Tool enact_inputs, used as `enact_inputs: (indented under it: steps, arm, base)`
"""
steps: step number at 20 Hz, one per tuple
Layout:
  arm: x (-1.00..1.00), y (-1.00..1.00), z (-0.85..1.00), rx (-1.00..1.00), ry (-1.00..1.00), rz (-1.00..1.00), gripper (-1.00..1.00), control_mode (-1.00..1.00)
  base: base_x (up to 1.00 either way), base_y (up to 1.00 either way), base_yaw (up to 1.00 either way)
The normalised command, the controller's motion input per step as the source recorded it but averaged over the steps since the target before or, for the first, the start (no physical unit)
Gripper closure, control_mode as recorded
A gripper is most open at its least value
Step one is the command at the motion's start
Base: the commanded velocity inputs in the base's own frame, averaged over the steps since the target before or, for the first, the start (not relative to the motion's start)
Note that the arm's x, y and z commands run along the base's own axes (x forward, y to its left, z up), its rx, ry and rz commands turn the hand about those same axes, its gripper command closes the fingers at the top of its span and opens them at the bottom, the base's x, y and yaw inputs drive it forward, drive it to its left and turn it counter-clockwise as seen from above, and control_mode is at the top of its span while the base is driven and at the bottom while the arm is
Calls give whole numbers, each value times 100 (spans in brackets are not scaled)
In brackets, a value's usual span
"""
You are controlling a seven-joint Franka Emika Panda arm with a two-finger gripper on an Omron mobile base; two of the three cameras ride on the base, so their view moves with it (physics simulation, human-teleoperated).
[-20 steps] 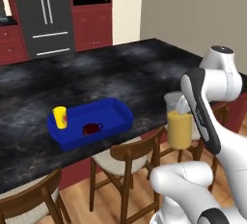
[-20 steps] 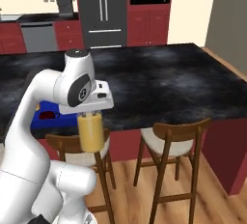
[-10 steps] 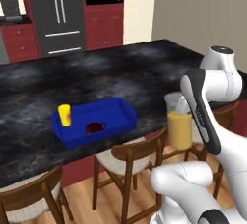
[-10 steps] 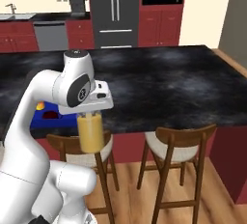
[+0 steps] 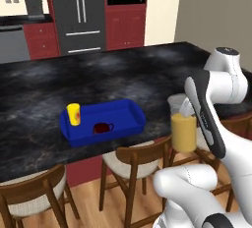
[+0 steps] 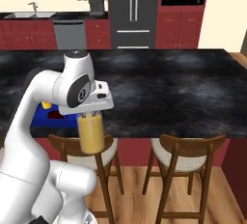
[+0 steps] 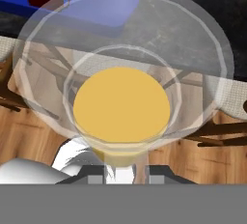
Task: There is a tray on the dining counter. Grab the cup, mug, and pitcher and place them on the tray. The pitcher may be placed next to the tray if it cannot fit the tray.
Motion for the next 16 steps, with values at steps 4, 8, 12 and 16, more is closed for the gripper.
enact_inputs:
  steps: [4,8,12,16]
  arm:
    - [0,0,0,0,0,0,100,100]
    - [0,0,0,0,0,0,100,100]
    - [0,0,0,0,0,0,100,100]
    - [0,0,0,0,0,0,100,100]
  base:
    - [76,0,16]
    - [40,0,8]
    - [0,0,1]
    - [0,0,0]
